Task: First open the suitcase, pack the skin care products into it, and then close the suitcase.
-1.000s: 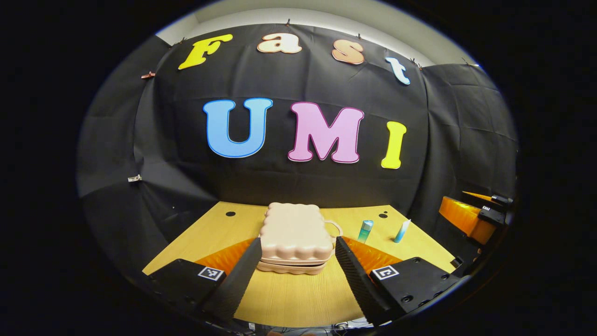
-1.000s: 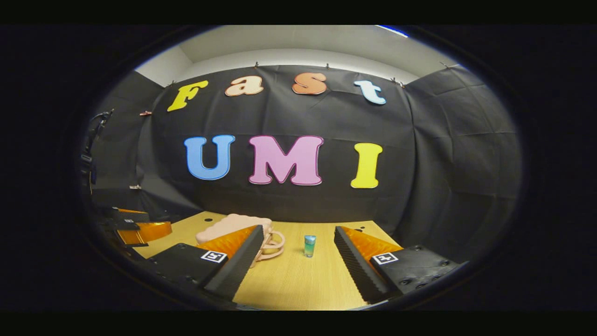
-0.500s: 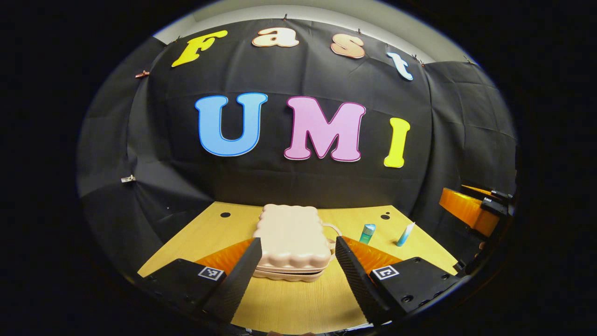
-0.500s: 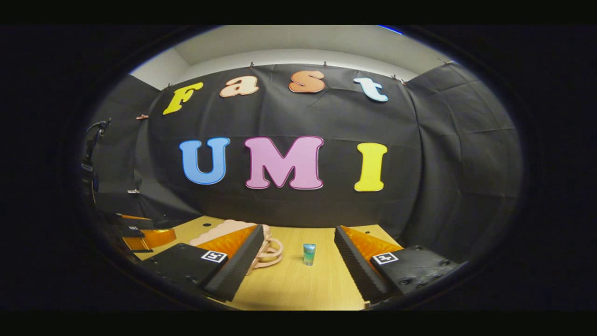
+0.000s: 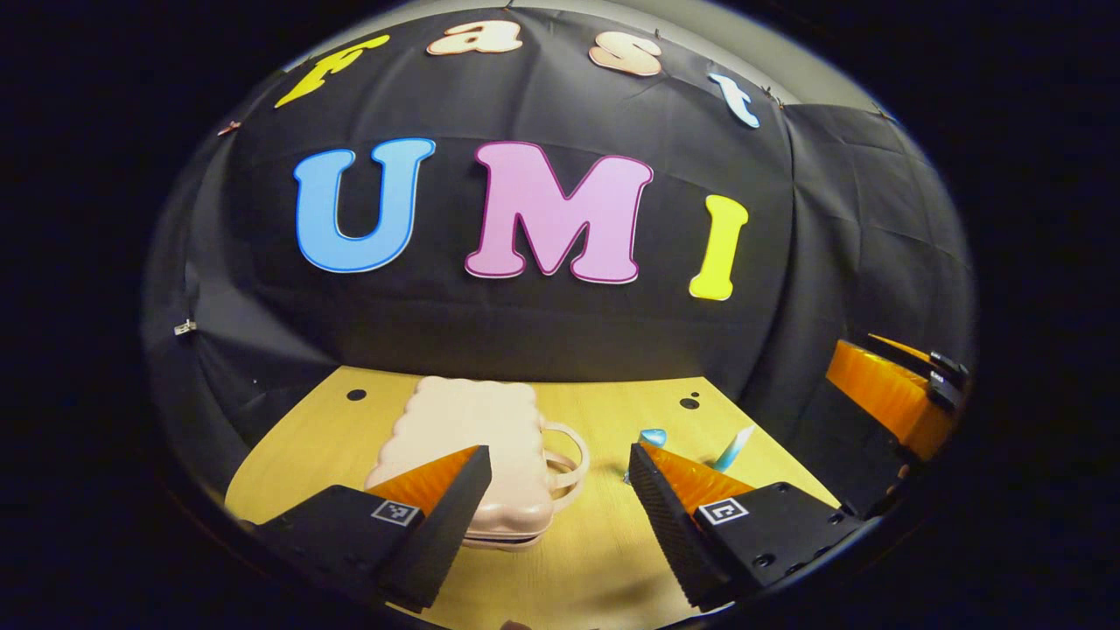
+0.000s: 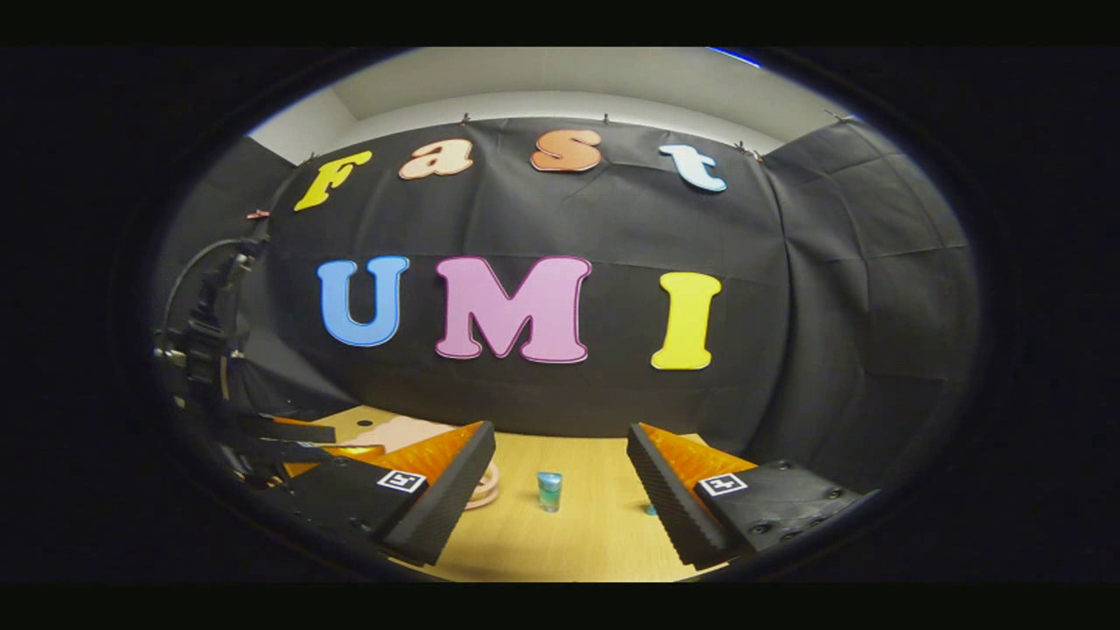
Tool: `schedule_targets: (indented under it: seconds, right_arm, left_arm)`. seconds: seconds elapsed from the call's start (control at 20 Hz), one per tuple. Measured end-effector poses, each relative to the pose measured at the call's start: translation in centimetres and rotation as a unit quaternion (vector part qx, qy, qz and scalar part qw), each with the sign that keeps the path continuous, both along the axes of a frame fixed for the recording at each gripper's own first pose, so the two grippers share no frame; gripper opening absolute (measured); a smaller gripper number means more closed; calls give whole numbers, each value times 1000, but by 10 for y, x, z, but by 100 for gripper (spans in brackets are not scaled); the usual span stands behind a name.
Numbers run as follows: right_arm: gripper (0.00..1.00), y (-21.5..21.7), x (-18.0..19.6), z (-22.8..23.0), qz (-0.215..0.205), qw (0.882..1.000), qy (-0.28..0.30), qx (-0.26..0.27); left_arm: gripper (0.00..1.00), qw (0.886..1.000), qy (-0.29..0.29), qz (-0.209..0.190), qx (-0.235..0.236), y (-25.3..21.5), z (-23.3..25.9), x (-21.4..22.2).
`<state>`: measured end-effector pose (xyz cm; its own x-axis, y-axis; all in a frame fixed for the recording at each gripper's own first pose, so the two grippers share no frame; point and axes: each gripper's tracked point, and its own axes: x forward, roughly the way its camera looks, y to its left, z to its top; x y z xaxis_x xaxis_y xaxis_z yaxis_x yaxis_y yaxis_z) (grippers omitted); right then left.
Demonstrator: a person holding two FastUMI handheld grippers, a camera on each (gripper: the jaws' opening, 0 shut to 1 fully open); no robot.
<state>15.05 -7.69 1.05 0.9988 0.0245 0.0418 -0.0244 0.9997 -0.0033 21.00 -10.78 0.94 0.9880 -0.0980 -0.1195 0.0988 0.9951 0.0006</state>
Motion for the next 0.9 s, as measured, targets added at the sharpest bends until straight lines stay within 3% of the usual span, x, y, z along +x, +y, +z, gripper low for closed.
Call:
schedule_targets:
  seconds: [0.25, 0.45, 0.65, 0.9]
  right_arm:
    - [97, -30, 23, -14, 7, 999, 6, -47]
    - [96, -46, 40, -12, 16, 1000, 4, -19]
    - [97, -64, 58, -24, 20, 999, 21, -20]
    - [97, -99, 80, -33, 12, 999, 29, -20]
  left_arm:
    - [99, 997, 77, -4, 20, -32, -49, 85]
    - [99, 992, 125, -1, 21, -48, -81, 137]
    - [95, 985, 174, 12, -3, -62, -111, 167]
    - [92, 974, 218, 52, 20, -58, -139, 198]
